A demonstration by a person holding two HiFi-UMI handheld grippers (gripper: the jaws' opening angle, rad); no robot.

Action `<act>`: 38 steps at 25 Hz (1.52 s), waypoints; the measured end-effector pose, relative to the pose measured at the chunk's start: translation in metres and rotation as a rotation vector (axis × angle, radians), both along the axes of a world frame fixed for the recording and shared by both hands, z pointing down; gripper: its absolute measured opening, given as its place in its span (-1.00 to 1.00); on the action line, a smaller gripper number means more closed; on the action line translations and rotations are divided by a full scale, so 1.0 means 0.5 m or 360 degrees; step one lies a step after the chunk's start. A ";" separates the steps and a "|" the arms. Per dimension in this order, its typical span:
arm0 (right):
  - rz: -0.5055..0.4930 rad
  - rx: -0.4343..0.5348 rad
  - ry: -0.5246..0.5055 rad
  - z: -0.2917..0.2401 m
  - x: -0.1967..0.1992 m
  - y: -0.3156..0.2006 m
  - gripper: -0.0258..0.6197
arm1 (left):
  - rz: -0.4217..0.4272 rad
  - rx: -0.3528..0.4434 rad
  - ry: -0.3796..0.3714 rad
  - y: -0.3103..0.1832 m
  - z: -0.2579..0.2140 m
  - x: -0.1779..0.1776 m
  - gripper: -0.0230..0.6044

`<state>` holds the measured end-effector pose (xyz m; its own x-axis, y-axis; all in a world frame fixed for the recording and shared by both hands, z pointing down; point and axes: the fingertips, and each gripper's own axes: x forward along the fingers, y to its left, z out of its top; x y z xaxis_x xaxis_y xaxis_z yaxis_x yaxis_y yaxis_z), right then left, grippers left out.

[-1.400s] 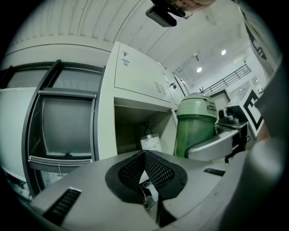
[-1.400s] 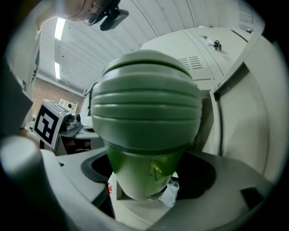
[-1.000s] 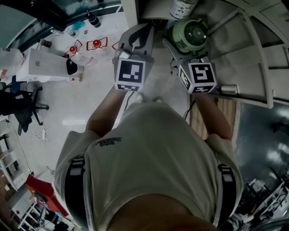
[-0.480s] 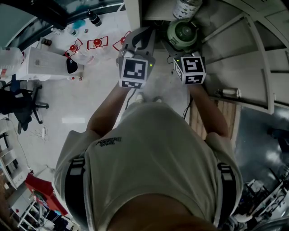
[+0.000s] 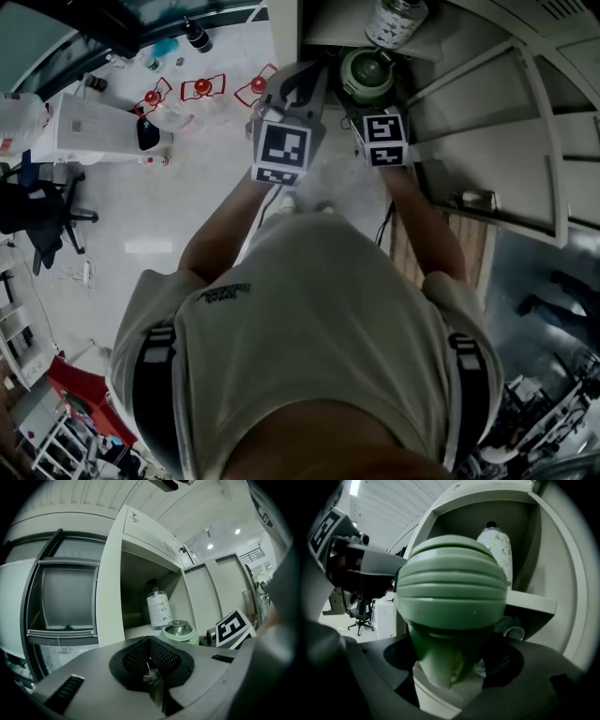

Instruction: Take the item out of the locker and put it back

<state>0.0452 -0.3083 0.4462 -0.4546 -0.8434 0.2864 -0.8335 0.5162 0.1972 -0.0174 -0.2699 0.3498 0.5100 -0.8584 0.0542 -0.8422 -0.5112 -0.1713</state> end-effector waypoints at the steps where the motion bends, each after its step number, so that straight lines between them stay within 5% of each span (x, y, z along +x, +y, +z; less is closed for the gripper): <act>1: 0.0003 -0.0010 0.0009 0.009 -0.001 -0.005 0.34 | 0.0001 -0.0002 -0.0006 0.000 0.001 -0.001 -0.88; 13: 0.0010 -0.0096 0.0186 0.149 -0.007 -0.053 0.34 | 0.0018 -0.0001 -0.0002 0.001 0.005 -0.001 -0.88; 24: 0.0095 -0.0213 -0.0124 0.170 0.019 -0.079 0.34 | 0.0017 -0.0016 0.0018 0.001 0.009 0.004 -0.88; 38: 0.0086 -0.0204 -0.0156 0.168 0.019 -0.081 0.35 | -0.0004 -0.0011 0.0031 0.002 0.007 0.002 -0.88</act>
<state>0.0545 -0.3491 0.5304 -0.4403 -0.8268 0.3500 -0.8728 0.4855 0.0491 -0.0166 -0.2690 0.3534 0.5089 -0.8594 0.0504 -0.8467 -0.5102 -0.1511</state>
